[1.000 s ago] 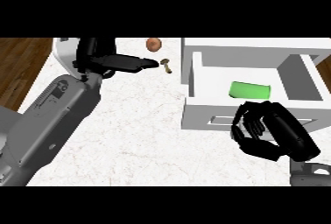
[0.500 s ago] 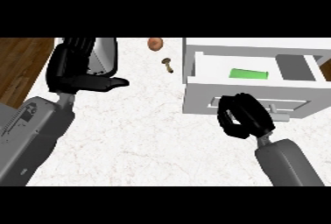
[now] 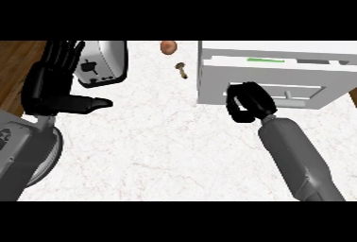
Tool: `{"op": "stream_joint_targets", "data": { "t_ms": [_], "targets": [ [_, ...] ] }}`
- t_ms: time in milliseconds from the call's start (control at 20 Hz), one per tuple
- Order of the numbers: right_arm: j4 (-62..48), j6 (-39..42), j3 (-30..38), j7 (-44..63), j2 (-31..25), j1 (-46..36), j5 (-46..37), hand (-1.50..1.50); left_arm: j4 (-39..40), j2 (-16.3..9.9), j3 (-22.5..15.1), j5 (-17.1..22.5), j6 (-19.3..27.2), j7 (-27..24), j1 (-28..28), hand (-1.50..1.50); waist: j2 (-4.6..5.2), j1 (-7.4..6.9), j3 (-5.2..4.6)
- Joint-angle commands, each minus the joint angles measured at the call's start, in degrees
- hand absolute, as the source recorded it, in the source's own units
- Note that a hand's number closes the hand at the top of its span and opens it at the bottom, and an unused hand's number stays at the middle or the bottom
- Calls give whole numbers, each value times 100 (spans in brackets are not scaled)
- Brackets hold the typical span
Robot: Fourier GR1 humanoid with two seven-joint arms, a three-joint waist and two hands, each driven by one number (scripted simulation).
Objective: Pick up the cup, place it into the drawer and close the drawer
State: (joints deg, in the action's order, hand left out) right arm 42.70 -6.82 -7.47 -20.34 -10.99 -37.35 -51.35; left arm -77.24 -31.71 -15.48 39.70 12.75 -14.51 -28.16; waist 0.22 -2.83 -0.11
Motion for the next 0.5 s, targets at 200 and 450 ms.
{"op": "stream_joint_targets", "data": {
  "t_ms": [200,450],
  "targets": [
    [-2100,332,736,-388,-502,-1453,216,150,-199,-130,196,31,-390,-68,342,-150,110,-145,23],
    [-2571,303,937,-467,-584,-1774,326,150,-142,-102,246,89,-581,-78,394,-150,172,-228,28]
  ]
}}
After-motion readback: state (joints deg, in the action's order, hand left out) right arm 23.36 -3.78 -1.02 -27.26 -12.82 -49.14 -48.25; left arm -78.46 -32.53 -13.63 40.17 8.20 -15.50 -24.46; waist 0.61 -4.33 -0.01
